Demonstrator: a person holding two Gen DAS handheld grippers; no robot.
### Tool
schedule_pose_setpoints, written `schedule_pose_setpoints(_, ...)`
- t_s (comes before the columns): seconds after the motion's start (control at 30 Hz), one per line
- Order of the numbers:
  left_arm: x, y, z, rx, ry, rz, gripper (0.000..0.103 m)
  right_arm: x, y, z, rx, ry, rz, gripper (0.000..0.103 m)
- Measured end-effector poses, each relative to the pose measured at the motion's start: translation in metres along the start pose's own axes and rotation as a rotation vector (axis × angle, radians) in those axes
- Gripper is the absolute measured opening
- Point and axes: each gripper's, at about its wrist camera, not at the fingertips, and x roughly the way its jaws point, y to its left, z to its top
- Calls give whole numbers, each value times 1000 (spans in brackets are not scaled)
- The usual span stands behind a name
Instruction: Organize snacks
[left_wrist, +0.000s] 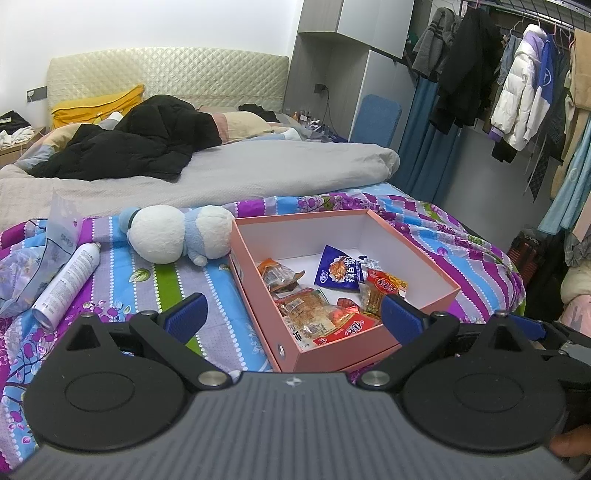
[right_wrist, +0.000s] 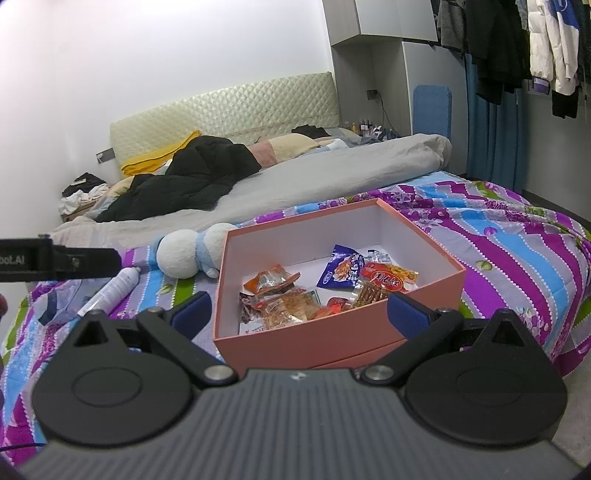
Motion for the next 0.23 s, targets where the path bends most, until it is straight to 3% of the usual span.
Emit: schedule_pose_setpoints(0.23, 0, 1, 0, -1, 1, 1, 102, 0, 0, -1, 2, -1, -1, 103)
